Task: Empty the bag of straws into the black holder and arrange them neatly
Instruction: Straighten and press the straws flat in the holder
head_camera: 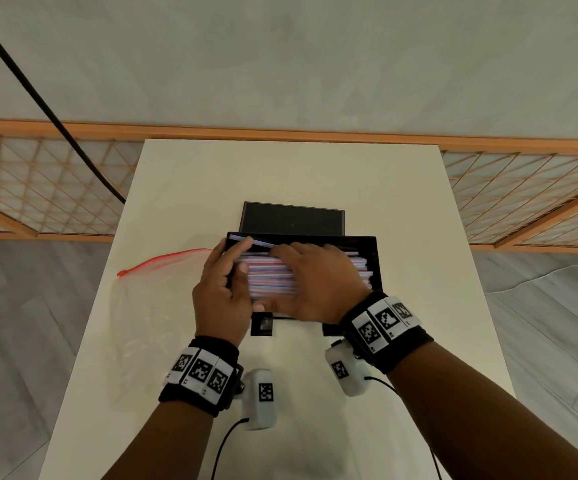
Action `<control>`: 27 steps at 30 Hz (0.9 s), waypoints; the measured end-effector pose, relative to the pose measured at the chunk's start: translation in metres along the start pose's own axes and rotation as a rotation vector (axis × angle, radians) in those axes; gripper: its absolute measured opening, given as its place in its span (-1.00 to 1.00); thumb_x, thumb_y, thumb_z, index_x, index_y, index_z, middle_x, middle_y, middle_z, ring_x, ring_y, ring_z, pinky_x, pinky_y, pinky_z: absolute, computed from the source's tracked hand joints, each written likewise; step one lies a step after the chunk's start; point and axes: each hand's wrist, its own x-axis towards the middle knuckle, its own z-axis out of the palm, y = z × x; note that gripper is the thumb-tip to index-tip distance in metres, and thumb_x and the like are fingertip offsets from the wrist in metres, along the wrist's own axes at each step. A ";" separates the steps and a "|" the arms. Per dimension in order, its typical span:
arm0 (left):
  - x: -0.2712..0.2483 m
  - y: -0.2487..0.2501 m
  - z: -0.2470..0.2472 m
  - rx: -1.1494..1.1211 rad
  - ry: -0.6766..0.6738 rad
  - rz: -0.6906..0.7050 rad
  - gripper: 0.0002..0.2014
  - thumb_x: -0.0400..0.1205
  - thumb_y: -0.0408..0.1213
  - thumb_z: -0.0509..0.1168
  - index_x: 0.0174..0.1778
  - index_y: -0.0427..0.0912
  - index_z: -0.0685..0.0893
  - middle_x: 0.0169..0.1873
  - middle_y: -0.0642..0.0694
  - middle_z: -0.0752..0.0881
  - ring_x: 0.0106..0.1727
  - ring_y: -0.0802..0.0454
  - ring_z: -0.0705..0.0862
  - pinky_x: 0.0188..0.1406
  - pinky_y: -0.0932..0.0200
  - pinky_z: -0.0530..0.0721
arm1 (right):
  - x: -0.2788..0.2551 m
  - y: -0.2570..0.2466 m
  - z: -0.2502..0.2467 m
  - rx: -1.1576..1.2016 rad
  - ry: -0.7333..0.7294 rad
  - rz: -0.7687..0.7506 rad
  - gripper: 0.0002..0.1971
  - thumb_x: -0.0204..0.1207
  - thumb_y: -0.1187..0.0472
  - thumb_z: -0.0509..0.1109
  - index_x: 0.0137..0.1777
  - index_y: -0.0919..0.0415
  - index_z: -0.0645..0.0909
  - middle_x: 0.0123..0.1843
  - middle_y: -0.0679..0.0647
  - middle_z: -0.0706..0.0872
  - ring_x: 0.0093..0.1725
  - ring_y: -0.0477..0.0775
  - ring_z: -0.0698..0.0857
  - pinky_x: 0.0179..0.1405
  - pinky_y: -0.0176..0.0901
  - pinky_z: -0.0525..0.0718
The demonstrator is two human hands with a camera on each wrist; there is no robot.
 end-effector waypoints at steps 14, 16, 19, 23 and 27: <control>-0.001 0.007 -0.003 0.066 0.068 0.111 -0.73 0.65 -0.43 0.26 0.15 -0.13 0.80 0.24 -0.07 0.76 0.45 0.01 0.61 0.43 0.43 0.49 | -0.026 -0.009 0.005 0.020 0.105 0.022 -0.28 0.56 -0.47 0.16 0.50 0.02 0.54 0.43 -0.07 0.64 0.36 0.00 0.64 0.40 0.01 0.55; 0.007 0.015 -0.010 0.112 0.077 0.140 -0.76 0.65 -0.42 0.31 0.15 -0.14 0.80 0.19 -0.06 0.74 0.32 0.01 0.64 0.39 0.24 0.57 | -0.028 -0.009 0.001 0.018 0.139 0.065 -0.35 0.58 -0.42 0.16 0.46 0.02 0.58 0.38 -0.05 0.67 0.30 0.00 0.67 0.34 0.04 0.59; 0.032 0.021 -0.023 0.192 0.019 0.105 -0.71 0.62 -0.40 0.38 0.23 -0.08 0.78 0.21 -0.01 0.65 0.27 0.09 0.62 0.34 0.22 0.58 | -0.035 -0.005 -0.001 0.016 0.217 0.155 -0.44 0.61 -0.37 0.20 0.38 0.01 0.62 0.27 -0.06 0.72 0.17 -0.02 0.70 0.25 -0.03 0.63; 0.065 0.016 -0.030 0.280 -0.107 0.100 -0.72 0.51 -0.43 0.51 0.10 -0.07 0.84 0.07 -0.03 0.76 -0.01 0.06 0.71 0.13 0.20 0.67 | -0.043 -0.002 0.003 0.067 0.282 0.202 -0.56 0.64 -0.27 0.28 0.29 0.02 0.67 0.18 -0.08 0.73 0.08 -0.01 0.72 0.17 0.06 0.67; 0.078 0.013 -0.031 0.363 -0.156 0.150 -0.84 0.50 -0.36 0.55 -0.02 -0.11 0.89 -0.09 -0.07 0.84 -0.23 -0.03 0.76 -0.07 0.00 0.78 | -0.042 0.001 0.002 0.163 0.376 0.228 -0.65 0.65 -0.19 0.32 0.22 0.03 0.68 0.13 -0.09 0.73 0.06 -0.05 0.70 0.12 0.01 0.68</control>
